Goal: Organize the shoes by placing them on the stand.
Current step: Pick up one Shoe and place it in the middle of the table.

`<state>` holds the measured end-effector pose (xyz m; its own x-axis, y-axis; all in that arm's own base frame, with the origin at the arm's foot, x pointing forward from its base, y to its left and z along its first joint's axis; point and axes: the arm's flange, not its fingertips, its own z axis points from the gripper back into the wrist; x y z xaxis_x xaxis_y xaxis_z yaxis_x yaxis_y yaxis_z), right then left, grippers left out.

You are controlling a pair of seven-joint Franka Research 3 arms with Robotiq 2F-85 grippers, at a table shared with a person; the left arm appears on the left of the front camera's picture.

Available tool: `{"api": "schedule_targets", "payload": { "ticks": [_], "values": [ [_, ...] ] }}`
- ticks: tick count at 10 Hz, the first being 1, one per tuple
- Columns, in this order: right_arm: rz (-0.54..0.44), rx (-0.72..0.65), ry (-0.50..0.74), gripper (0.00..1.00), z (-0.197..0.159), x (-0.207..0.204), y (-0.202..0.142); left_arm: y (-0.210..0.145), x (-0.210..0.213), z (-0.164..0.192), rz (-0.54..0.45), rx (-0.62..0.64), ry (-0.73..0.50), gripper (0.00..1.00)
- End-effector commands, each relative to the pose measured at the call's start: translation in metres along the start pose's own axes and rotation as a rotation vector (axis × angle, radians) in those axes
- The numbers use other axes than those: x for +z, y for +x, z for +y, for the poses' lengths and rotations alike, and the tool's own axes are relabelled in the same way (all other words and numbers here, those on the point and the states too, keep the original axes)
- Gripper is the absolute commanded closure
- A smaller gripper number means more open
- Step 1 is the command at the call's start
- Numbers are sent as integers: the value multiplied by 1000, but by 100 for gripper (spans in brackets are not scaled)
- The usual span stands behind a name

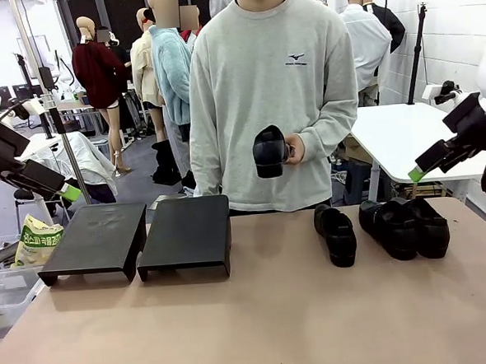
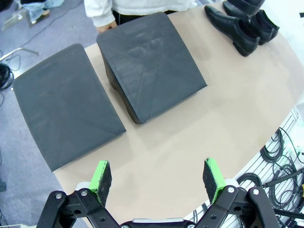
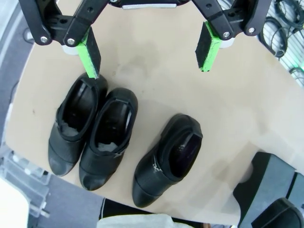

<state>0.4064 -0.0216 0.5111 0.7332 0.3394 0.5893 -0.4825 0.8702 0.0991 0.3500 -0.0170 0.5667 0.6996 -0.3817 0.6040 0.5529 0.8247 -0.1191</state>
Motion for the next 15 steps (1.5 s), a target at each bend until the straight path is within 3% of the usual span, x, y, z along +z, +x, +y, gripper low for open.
{"api": "schedule_targets", "payload": {
  "ticks": [1, 6, 9, 15],
  "values": [
    [26, -24, -13, 0, 1, -1, 4, 0, 1, 2, -1, -1, -5, 0],
    [233, 1, -80, 0, 12, -74, 47, 0, 1, 2, -1, -1, -5, 0],
    [379, 0, -103, 0, 7, -129, 49, 0, 1, 2, -1, -1, -5, 0],
    [464, -7, -84, 0, 5, -176, 56, 0, 1, 2, -1, -1, -5, 0]
  ]
}}
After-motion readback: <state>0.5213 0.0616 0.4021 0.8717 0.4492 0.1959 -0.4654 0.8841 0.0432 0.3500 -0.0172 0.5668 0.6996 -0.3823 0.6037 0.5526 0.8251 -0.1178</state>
